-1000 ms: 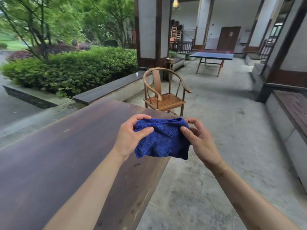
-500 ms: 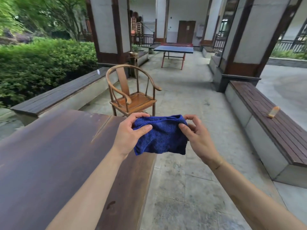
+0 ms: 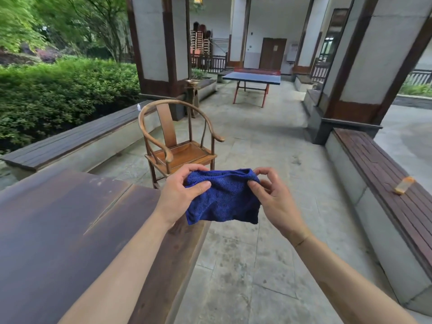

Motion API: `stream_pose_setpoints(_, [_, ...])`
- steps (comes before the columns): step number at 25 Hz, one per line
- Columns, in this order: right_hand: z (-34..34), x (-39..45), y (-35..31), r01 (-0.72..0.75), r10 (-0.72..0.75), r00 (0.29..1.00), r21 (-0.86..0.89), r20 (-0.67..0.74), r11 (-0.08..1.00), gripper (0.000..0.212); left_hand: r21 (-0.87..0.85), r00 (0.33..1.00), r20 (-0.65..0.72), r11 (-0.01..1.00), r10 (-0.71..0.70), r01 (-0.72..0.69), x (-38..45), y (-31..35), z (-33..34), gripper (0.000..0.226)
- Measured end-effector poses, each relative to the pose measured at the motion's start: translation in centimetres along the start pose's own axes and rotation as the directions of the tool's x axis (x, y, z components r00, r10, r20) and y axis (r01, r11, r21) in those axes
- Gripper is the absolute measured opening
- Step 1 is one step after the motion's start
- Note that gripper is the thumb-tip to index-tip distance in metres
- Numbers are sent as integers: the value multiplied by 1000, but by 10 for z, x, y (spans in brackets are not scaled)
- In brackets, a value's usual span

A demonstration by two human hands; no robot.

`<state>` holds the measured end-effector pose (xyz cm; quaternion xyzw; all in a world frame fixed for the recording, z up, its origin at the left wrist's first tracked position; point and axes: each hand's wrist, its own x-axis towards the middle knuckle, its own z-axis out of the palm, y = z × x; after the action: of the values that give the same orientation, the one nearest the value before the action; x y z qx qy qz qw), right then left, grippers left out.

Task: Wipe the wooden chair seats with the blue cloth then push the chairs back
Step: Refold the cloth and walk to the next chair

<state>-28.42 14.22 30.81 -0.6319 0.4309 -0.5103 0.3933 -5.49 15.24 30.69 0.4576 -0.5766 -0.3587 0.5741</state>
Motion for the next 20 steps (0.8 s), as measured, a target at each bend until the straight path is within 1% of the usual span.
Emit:
stream_pose_setpoints(4, [-18,68,29,18,-18,999,4,39,1000,26,31,999,-46,999,-22,24,52,-19,25,33])
stream_pose_setpoints(9, [-9,144,71,33,-36,994,30,101,999,29,103,994,-104,994,-25,36,112,-55,24,32])
stream_pose_setpoints(12, [8,193,92,58,-60,986,18,156,998,29,97,985,-170,994,-34,51,145,-81,14,26])
stream_pose_setpoints(14, [24,228,105,71,-72,977,15,201,997,28,91,971,-237,994,-40,63,166,-99,6,28])
stream_pose_setpoints(18, [60,291,129,71,-70,955,8,288,997,22,101,935,-345,987,-83,124,203,-129,-15,27])
stream_pose_setpoints(20, [80,320,142,60,-62,937,15,345,998,19,94,905,-412,983,-107,159,216,-144,-26,26])
